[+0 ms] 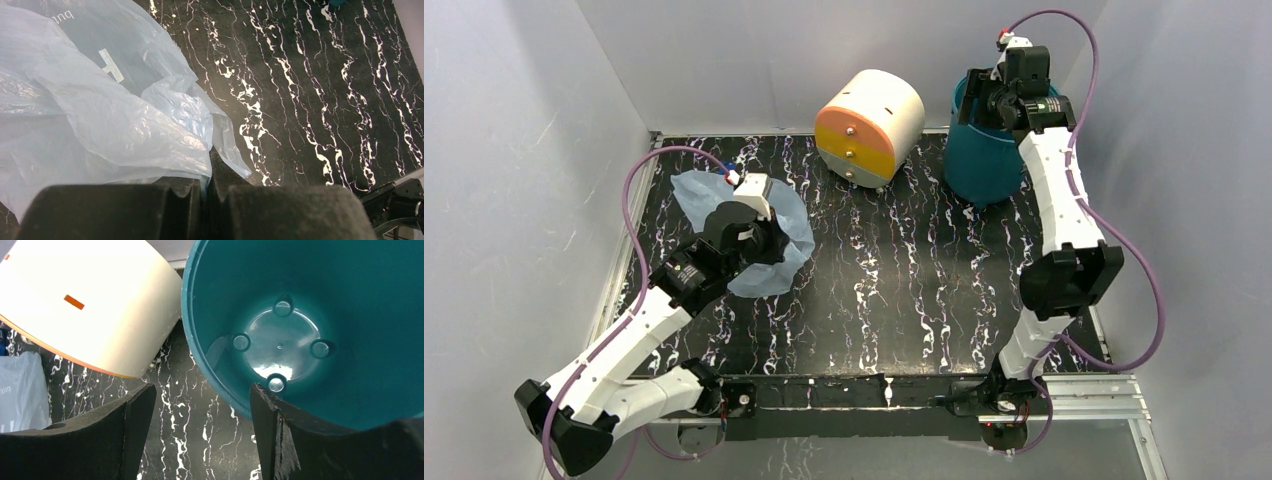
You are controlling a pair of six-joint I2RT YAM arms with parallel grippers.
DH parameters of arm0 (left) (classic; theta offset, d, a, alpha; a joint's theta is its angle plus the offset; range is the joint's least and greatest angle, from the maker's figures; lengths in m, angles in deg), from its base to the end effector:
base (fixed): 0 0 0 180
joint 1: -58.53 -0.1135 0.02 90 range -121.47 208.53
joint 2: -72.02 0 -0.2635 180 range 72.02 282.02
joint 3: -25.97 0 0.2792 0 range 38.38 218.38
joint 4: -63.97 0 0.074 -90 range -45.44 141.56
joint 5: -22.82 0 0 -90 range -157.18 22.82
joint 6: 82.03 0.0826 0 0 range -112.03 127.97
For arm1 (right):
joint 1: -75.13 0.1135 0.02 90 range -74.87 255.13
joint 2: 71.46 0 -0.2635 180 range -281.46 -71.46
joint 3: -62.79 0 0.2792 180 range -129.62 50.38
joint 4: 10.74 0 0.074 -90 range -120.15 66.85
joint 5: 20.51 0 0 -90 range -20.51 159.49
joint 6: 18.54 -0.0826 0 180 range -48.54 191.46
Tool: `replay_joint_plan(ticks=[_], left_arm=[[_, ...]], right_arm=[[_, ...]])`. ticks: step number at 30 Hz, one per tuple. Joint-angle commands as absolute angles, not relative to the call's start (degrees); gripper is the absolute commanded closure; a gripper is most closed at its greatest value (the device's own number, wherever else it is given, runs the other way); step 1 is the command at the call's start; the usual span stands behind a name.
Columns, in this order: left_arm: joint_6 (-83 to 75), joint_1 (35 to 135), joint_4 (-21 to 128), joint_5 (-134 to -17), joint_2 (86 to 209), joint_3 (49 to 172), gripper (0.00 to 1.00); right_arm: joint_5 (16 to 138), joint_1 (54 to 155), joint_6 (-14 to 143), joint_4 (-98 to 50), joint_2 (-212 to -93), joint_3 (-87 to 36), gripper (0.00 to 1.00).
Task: Put the trash bags into the trash bin
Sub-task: Pick up the trash bin from the center of the board.
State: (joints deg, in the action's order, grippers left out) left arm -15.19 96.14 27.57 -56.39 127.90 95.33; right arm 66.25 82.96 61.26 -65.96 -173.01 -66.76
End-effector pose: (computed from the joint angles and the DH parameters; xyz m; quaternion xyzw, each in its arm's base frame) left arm 0.2365 -0.1627 0.3363 0.0528 0.8298 -0.2106 0.5142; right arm 0.4548 0.0578 0.4312 0.0324 0.8528 0.0577 0.5180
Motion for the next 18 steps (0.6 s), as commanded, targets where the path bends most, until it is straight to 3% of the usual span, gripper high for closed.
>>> replay_joint_plan(ticks=[1,7,13,15,18], left_arm=[[-15.65,96.06,28.44,-57.65,125.80,94.88,1.00],[-15.92,96.06,28.52,-57.85,125.59,94.62,1.00],[-16.20,96.06,28.95,-58.06,126.07,94.28,1.00],[-16.20,96.06,28.96,-58.10,126.16,94.34,1.00],[-16.33,96.06,28.88,-58.11,126.03,94.41,1.00]], right_arm=[[73.80,82.07,62.78,-66.17,-175.52,-71.16,0.24],[75.16,82.04,63.64,-68.24,-180.65,-72.42,0.39],[77.67,82.14,63.84,-66.21,-177.47,-68.62,0.68],[77.75,82.15,64.20,-65.67,-175.48,-66.90,0.70],[78.69,82.16,65.79,-66.02,-172.84,-65.14,0.86]])
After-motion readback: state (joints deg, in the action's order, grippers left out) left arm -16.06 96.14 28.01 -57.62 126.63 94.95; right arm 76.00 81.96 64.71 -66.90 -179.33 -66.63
